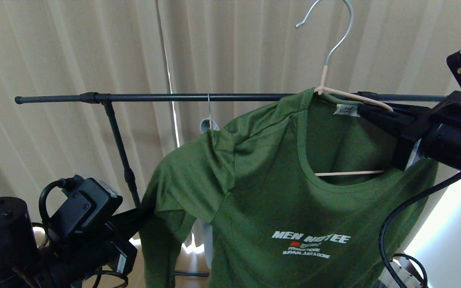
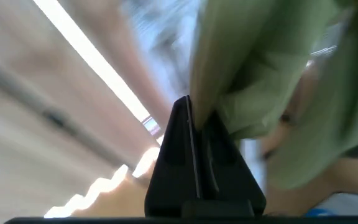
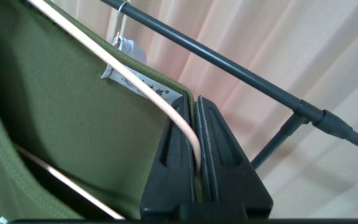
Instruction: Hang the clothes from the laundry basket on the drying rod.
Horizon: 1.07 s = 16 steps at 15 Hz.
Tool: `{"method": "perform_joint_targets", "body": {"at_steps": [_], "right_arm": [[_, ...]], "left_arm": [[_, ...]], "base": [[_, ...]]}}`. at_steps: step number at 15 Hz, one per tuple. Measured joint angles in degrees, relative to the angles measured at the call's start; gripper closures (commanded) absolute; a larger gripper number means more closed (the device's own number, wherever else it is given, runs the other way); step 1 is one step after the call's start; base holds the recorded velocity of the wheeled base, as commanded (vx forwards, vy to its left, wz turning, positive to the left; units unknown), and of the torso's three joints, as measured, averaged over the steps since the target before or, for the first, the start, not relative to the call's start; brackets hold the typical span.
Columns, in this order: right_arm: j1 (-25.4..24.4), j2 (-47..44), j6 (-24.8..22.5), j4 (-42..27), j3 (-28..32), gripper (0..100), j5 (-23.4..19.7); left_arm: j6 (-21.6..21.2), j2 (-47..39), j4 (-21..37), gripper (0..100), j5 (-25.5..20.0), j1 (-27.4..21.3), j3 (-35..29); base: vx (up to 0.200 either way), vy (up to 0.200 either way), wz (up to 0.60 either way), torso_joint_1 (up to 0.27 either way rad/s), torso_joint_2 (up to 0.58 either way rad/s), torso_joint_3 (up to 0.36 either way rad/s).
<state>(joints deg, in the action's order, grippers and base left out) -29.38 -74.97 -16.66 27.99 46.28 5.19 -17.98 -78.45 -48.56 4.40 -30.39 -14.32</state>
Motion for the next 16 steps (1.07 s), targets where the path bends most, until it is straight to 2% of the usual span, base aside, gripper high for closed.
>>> {"method": "perform_joint_targets", "body": {"at_steps": [6,9,14,15,16], "right_arm": [[5.4,-0.2,-0.1,-0.2,-0.1,100,0.0],[5.6,-0.3,-0.1,-0.1,-0.1,100,0.0],[5.7,-0.2,-0.1,-0.1,-0.1,100,0.0],[5.7,-0.2,-0.1,-0.1,-0.1,100,0.1],[5.7,-0.2,-0.1,-0.1,-0.1,100,0.2]], "left_arm": [[-9.6,2.6,0.0,100,0.1,16.8,5.5],[-9.8,3.1,0.1,100,0.8,18.9,6.2],[-9.4,3.6,0.0,100,0.4,18.4,5.9],[-9.3,3.7,0.0,0,0.3,18.0,5.8],[-8.9,3.8,0.0,0,0.4,17.2,5.6]], "base": [[0.0,0.0,0.0,0.0,0.0,0.0],[0.0,0.0,0.0,0.0,0.0,0.0],[0.0,0.0,0.0,0.0,0.0,0.0],[0.0,0.0,0.0,0.0,0.0,0.0],[0.0,0.0,0.0,0.0,0.0,0.0]]}}
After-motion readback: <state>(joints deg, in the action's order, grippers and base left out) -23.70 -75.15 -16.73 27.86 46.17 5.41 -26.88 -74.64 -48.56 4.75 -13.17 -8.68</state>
